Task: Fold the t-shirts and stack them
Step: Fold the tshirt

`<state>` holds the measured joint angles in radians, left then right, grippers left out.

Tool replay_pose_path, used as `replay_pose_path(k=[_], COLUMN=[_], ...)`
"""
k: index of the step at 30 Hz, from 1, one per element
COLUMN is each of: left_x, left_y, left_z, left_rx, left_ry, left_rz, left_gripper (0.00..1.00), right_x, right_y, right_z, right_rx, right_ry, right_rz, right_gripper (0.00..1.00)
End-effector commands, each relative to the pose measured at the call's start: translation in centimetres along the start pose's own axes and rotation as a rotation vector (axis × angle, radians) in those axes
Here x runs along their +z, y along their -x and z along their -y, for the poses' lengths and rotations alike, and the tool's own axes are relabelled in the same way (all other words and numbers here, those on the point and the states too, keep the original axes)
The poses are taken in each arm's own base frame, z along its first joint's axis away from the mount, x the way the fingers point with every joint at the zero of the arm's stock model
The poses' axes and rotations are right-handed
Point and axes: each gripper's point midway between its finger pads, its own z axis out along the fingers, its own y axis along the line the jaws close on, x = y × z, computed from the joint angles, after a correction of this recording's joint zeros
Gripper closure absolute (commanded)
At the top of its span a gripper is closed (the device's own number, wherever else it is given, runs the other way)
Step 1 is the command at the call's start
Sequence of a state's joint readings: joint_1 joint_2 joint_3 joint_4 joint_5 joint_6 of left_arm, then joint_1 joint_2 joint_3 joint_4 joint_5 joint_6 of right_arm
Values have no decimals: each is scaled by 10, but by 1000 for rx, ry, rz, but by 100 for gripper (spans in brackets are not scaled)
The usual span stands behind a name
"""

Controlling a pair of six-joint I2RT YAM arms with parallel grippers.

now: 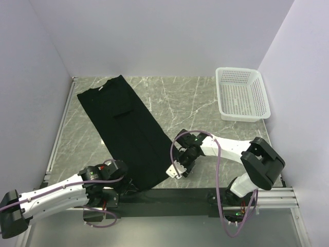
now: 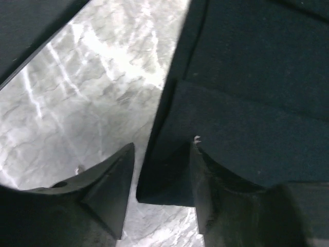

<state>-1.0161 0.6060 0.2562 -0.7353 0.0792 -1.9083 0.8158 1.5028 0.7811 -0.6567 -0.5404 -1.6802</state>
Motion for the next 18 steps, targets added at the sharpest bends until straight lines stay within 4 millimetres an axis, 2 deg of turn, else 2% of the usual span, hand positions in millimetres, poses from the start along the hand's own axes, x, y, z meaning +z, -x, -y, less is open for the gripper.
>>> replay_pose_path(k=[1,3,5,6,7,10,13,18], left_x=[2,3,3,4,4,4,2,-6], left_y=[6,5,4,4,4,4,3,5], left_z=[-2,-1,0,-1,0,1,2,9], left_rx=[-26,-22,-18,-16,-15,-11,-8,-3], left_ry=[-1,-5,-4,-3,-3,-10,-16,-47], left_rz=[26,23,20,21,21,20,18,33], left_gripper=[99,99,99,99,99,99,99,99], right_x=[2,6,10,11,11,11,9,-5], right_y=[-7,-11,-11,-11,-11,-10,-10,2], right_z=[13,15,11,14,13,17,23,32], right_rx=[20,17,23,22,32,53,80,128], right_ry=[-21,-34,-28,-45,-45,-73,-106,-138], right_rz=[-66,-106,-120,-126,-131,-132,-131,-69], right_gripper=[48,51,59,65,76,90,100,100])
